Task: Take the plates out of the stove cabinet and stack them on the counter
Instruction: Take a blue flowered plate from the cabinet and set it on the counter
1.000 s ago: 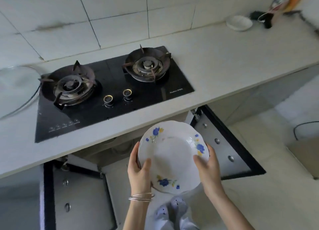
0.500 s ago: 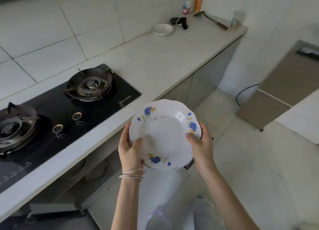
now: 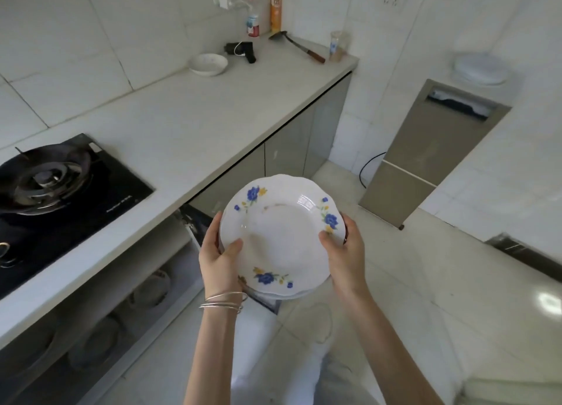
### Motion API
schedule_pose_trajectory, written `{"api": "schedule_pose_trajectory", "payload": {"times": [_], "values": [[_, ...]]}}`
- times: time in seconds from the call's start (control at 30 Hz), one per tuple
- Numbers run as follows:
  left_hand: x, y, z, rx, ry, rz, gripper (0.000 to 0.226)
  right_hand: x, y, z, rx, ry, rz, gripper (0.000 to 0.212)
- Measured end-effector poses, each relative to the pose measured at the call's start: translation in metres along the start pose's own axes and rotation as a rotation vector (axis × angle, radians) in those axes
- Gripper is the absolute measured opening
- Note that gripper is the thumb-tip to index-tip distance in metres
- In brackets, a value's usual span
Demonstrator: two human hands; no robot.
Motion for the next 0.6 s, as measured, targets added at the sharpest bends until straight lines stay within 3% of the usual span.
{"api": "schedule_pose_trajectory", "payload": {"times": [0.17,0.33,0.6], "values": [[0.025,-0.005,0.086,-0.032,-0.072,-0.033,0.067,-0.004,0.064,-0.068,0.026,-0.047,0.031,0.036],[0.036,-0.004,0.155,-0.030,-0.149,-0.051,0.063,-0.006,0.115,-0.113,0.041,-0.043,0.046,0.039],[0.037,0.040,0.209,-0.056,-0.059,-0.021,0.060,-0.022,0.185,-0.127,0.057,-0.083,0.050,0.036]]}}
Point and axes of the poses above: each hand's wrist, its own y-axis towards the middle knuckle, its own z-axis out of the palm, x = y × z, the point moved 8 cm from there along y, towards the middle knuckle, and after that the axes turned 10 degrees about -z, right-handed, at the moved point
